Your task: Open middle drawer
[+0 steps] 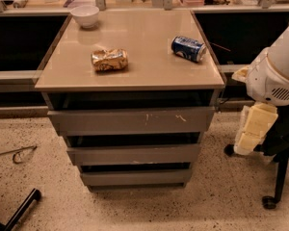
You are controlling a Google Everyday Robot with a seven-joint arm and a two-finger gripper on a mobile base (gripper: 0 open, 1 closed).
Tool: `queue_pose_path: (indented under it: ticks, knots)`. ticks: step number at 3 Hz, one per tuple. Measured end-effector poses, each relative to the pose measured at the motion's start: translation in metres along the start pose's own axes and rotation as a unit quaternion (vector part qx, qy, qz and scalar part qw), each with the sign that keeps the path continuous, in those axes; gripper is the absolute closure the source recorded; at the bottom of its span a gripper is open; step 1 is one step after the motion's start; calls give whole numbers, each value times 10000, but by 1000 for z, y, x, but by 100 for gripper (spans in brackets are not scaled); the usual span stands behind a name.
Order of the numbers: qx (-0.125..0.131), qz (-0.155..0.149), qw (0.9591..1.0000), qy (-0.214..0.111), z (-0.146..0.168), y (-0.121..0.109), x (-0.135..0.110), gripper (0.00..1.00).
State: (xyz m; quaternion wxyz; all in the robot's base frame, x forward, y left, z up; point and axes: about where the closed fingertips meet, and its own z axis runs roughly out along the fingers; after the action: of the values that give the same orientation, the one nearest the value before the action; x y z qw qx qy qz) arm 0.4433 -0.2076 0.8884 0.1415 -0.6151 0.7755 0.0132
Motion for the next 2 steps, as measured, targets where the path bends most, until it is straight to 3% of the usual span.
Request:
queue_pose_path:
  ticks: [1, 2]
  knots:
    - [0, 0, 10000, 0, 0, 0, 0, 0]
    - [-193, 182, 9993, -276, 46, -14, 9, 0]
